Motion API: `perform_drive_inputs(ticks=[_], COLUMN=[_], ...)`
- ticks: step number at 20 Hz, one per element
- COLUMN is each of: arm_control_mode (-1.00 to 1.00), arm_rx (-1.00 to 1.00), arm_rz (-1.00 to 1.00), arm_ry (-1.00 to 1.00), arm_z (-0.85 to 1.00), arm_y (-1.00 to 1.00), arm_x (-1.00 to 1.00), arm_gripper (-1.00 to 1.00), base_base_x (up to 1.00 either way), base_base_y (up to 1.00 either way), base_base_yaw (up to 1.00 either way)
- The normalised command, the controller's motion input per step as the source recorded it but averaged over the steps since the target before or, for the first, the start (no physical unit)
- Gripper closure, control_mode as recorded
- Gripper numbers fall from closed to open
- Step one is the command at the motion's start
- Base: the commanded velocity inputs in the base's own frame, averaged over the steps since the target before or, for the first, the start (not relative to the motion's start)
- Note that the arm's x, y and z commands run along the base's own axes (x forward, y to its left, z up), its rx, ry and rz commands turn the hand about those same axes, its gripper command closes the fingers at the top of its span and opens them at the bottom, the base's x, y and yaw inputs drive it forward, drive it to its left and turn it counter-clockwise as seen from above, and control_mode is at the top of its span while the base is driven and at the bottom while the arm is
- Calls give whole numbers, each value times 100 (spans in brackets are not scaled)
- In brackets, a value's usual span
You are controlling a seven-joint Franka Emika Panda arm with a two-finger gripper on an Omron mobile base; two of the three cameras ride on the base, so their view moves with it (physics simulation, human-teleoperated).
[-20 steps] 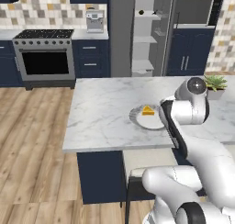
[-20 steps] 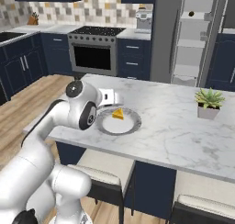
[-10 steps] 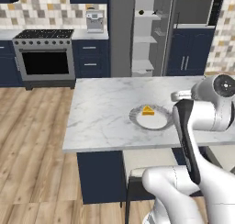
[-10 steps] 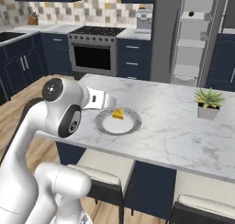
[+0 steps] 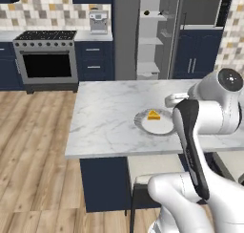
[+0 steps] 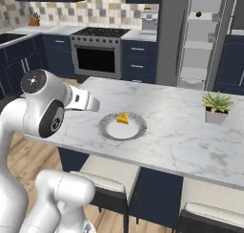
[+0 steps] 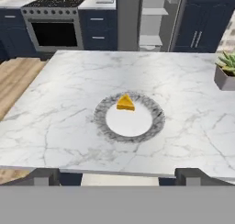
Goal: Take the cheese, fish, and avocado from the fridge and place them on the plate on the dining counter to create an appetizer plate.
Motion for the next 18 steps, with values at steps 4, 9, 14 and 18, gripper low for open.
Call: perform_drive_inputs(ticks=[4, 9, 14, 18], arm_control_mode=[-100, 100, 100, 100], arm_rx=[0, 0, 0, 0], arm_rz=[12, 0, 0, 0], arm_ry=[14, 0, 0, 0], arm_z=[-16, 0, 0, 0], arm_y=[25, 0, 0, 0], arm_x=[27, 5, 0, 0], arm_gripper=[-100, -100, -100, -100], base_base_x=[0, -4, -13, 0], base_base_y=[0, 9, 81, 100], base_base_yaw=[0, 0, 5, 0])
